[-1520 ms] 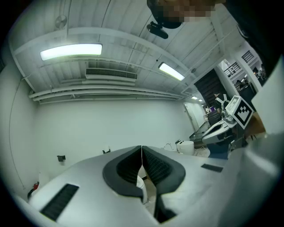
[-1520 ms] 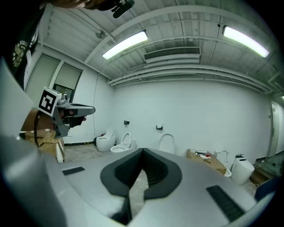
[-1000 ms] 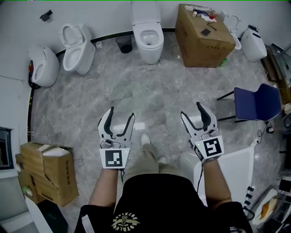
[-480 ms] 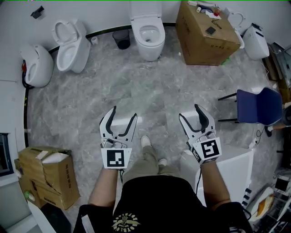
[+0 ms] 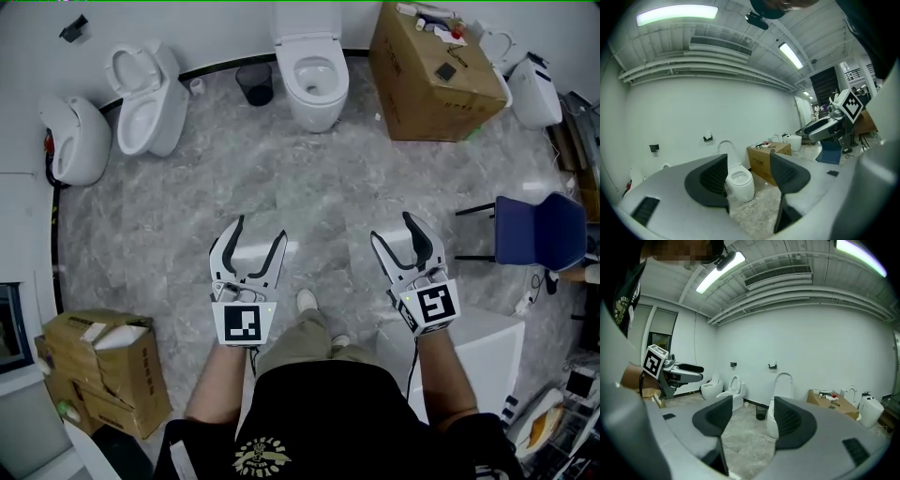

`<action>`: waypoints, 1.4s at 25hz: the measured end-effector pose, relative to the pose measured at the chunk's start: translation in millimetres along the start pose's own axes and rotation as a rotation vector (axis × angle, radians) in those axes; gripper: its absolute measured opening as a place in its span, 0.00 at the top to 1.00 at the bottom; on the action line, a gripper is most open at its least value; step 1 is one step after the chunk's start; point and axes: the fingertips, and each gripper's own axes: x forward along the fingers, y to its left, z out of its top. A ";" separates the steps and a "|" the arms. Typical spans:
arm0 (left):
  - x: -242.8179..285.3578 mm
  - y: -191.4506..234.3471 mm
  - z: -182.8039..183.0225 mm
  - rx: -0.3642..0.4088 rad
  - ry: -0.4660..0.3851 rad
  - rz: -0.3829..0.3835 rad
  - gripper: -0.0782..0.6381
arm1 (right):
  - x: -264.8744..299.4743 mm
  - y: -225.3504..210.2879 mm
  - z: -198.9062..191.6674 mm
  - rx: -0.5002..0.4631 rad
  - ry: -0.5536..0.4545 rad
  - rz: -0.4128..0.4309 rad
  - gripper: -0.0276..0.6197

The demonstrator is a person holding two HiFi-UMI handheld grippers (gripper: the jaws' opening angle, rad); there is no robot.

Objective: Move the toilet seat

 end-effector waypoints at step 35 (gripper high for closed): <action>64.3 29.7 7.1 -0.022 -0.025 -0.001 0.51 | 59.2 -37.0 23.7 -0.010 -0.004 0.024 0.55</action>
